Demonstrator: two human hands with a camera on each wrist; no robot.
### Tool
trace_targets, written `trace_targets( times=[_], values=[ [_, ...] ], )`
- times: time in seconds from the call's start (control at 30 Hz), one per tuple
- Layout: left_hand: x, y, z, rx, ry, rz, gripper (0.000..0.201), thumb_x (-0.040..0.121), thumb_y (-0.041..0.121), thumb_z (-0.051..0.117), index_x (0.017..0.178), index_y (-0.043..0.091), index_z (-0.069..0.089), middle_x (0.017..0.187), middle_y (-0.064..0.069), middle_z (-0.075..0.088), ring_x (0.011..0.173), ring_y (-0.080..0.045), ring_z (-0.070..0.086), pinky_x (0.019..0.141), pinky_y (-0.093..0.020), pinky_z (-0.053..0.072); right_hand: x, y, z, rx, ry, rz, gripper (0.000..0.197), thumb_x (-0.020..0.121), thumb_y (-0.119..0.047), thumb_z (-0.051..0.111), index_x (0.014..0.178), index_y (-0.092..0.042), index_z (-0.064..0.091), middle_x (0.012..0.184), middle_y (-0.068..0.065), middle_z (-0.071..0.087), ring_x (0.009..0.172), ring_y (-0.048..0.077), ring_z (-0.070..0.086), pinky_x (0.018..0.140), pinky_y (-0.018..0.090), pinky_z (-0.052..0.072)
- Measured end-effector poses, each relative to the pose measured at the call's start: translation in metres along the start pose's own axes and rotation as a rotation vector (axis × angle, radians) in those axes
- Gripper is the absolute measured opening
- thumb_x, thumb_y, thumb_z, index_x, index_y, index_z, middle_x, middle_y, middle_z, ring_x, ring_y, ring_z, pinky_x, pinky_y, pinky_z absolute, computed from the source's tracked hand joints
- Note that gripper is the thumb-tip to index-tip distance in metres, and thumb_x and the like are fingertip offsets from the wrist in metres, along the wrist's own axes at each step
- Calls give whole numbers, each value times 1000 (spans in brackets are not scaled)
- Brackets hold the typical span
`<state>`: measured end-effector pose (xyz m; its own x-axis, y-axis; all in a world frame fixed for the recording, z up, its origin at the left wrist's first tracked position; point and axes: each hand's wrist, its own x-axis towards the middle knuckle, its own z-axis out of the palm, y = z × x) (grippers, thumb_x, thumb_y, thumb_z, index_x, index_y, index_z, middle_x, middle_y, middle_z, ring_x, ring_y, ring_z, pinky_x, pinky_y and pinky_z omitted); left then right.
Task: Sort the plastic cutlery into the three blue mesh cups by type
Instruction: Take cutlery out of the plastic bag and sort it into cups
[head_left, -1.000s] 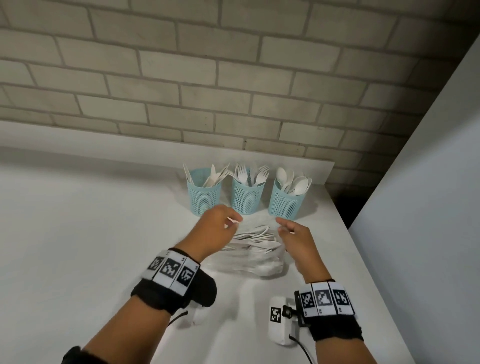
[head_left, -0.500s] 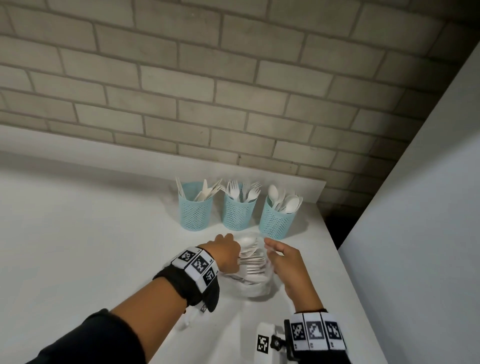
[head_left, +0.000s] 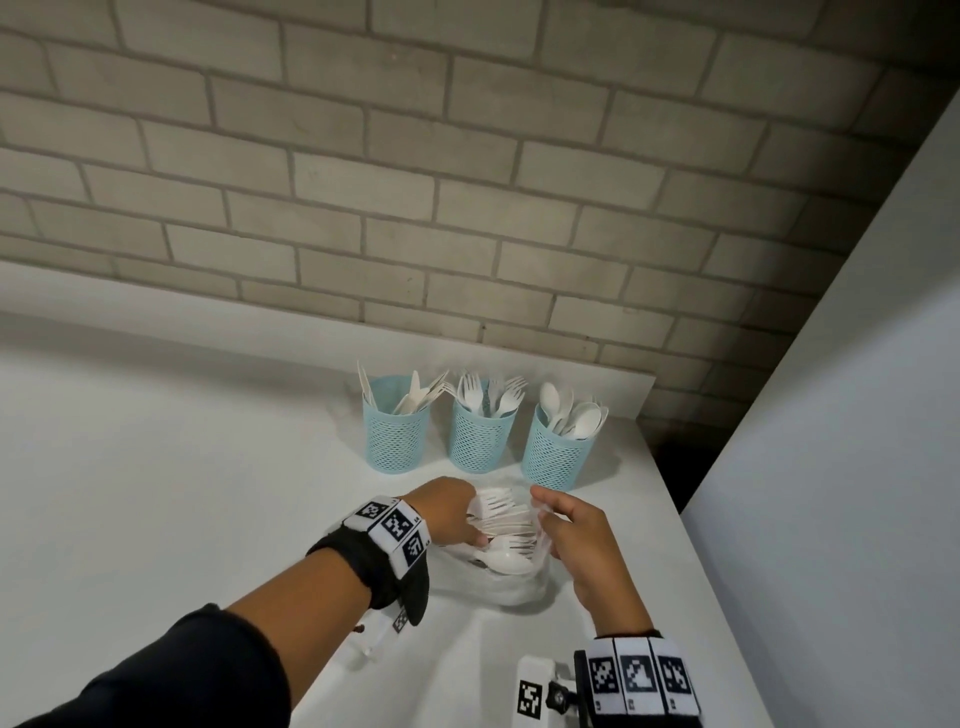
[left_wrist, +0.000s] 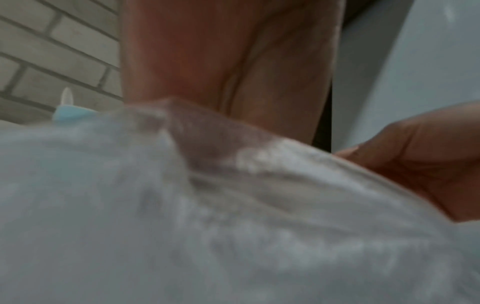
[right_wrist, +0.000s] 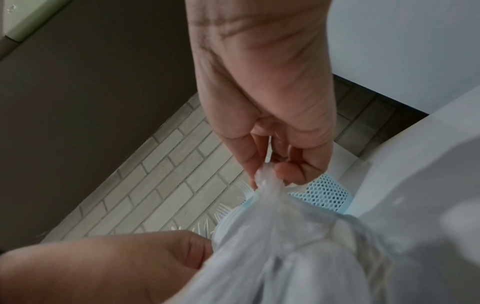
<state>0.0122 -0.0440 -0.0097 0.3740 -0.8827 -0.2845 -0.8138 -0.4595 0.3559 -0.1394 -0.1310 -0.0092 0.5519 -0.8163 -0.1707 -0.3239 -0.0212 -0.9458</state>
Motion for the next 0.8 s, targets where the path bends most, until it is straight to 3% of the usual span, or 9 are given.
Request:
trace_targets(
  times=[0.13, 0.2, 0.23, 0.3, 0.4, 0.5, 0.6, 0.67, 0.8],
  values=[
    [-2, -4, -10, -143, 48, 59, 53, 79, 41, 70, 117, 7, 55, 115, -5, 60, 107, -24, 56, 83, -23, 39, -2, -1, 1, 13, 3, -2, 32, 90, -3, 51, 112, -19, 67, 114, 1, 65, 98, 15, 60, 79, 23, 46],
    [-2, -6, -13, -194, 66, 69, 42, 79, 40, 70, 102, 6, 58, 92, -3, 58, 86, -21, 55, 67, -20, 33, -4, -2, 0, 20, 1, -7, 31, 91, -3, 51, 112, -19, 67, 110, 0, 65, 87, 8, 59, 69, 19, 45],
    [-1, -7, -13, -213, 81, 73, 33, 79, 40, 70, 84, 10, 58, 75, 0, 50, 70, -17, 48, 59, -19, 28, -4, -2, -1, 29, -2, -7, 30, 91, -3, 52, 111, -18, 67, 109, 0, 65, 85, 7, 58, 68, 18, 44],
    [0, -10, -13, -257, 79, 101, 47, 81, 39, 69, 56, 17, 37, 57, 3, 28, 53, -11, 27, 51, -23, 17, -3, -1, -3, 58, -8, -2, 30, 90, -1, 52, 109, -17, 68, 110, 2, 66, 90, 12, 60, 75, 22, 46],
    [0, -12, -15, -311, 87, 111, 52, 87, 34, 64, 50, 17, 31, 54, 1, 25, 50, -11, 23, 49, -22, 16, -4, -1, -4, 70, -7, 4, 28, 90, -3, 54, 111, -15, 67, 110, 1, 65, 100, 17, 59, 85, 25, 45],
    [-1, -8, -15, -264, 123, 69, 29, 95, 30, 51, 79, 7, 60, 75, -4, 53, 68, -13, 50, 59, -18, 32, -3, -1, -4, 86, -11, 1, 27, 91, -2, 53, 110, -15, 67, 109, 1, 65, 98, 15, 58, 76, 21, 46],
    [0, -4, -6, -129, 162, 12, 36, 100, 29, 38, 112, -1, 54, 118, -20, 50, 107, -31, 52, 89, -31, 38, -2, -1, -2, 88, -13, 1, 26, 91, -2, 53, 107, -16, 68, 109, 3, 66, 97, 16, 60, 78, 23, 47],
    [2, -3, 4, -33, 156, -2, 38, 99, 31, 40, 119, 0, 49, 123, -21, 48, 112, -34, 49, 95, -36, 38, -1, 0, 0, 86, -16, -4, 25, 90, -3, 54, 105, -17, 69, 110, 3, 66, 99, 17, 60, 80, 24, 46],
    [7, -2, 16, -32, 134, -18, 35, 97, 27, 47, 121, 2, 43, 120, -18, 57, 109, -30, 55, 89, -34, 42, 0, 1, 0, 78, -11, -8, 26, 90, -4, 54, 108, -17, 68, 112, 2, 66, 103, 17, 59, 87, 26, 47]
  ],
)
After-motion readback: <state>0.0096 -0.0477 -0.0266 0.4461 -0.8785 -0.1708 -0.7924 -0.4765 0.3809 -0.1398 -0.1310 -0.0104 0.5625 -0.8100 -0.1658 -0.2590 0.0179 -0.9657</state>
